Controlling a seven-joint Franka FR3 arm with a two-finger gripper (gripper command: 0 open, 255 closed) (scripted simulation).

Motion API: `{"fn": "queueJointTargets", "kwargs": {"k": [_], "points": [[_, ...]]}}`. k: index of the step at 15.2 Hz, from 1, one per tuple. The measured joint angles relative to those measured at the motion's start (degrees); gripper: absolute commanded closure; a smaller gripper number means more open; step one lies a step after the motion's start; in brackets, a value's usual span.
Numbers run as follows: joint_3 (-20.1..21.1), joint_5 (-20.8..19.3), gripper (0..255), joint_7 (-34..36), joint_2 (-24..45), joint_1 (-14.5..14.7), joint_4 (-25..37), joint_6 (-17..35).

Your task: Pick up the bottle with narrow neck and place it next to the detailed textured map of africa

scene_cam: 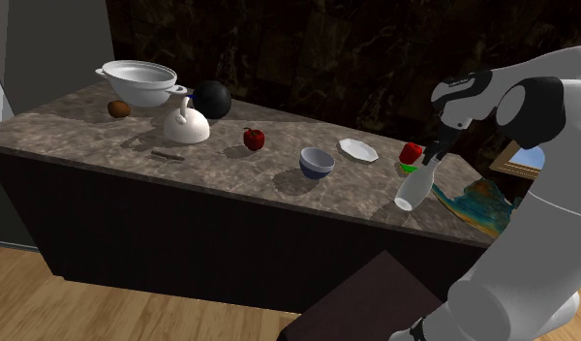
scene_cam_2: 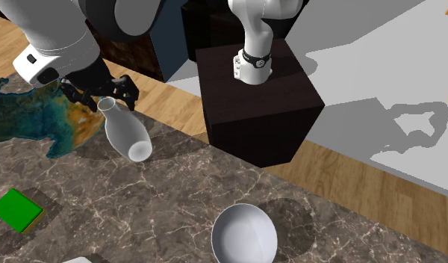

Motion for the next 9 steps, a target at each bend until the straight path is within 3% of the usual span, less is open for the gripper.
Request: {"fn": "queueJointTargets", "kwargs": {"k": [9], "points": [[-0.26,-0.81,0,0.59,-1.09,0.14,6.03,-6.87]]}}
